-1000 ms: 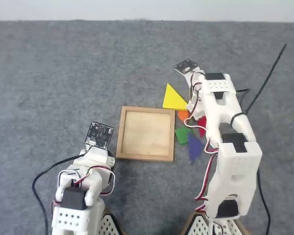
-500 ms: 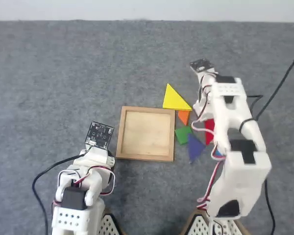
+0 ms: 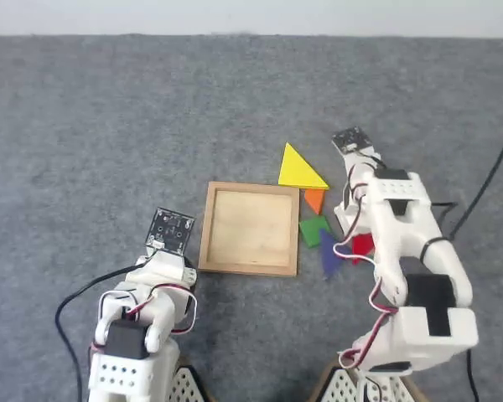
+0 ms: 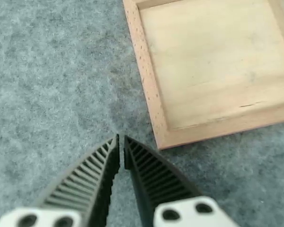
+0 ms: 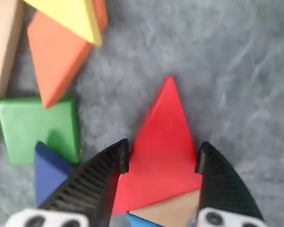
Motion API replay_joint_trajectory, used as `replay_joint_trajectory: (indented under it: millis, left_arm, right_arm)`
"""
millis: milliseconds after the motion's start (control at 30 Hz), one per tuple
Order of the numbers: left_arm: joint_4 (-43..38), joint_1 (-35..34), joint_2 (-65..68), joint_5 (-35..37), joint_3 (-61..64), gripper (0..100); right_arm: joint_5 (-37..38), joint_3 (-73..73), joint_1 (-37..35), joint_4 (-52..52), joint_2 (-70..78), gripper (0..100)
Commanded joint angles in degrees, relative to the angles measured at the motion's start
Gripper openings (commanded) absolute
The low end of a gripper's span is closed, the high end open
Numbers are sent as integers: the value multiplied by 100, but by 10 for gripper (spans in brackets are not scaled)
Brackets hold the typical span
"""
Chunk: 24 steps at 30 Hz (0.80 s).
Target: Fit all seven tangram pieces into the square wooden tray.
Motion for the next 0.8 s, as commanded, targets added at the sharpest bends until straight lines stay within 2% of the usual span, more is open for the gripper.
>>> replay_joint_trajectory:
  millis: [0,100,333,767]
  left_arm:
    - [18,-18,-88,-18,-57,19]
    - [18,-18,-88,-18,-57,19]
    - [18,-18,-88,-18,-57,19]
    - [18,-18,-88,-18,-57,19]
  right_arm:
    - [-62,35,101,-13,-259,313]
    - [-44,35,57,110,-259,370]
    - [-299,132,136,541,-567,367]
    - [-404,-193,48,330,330,251]
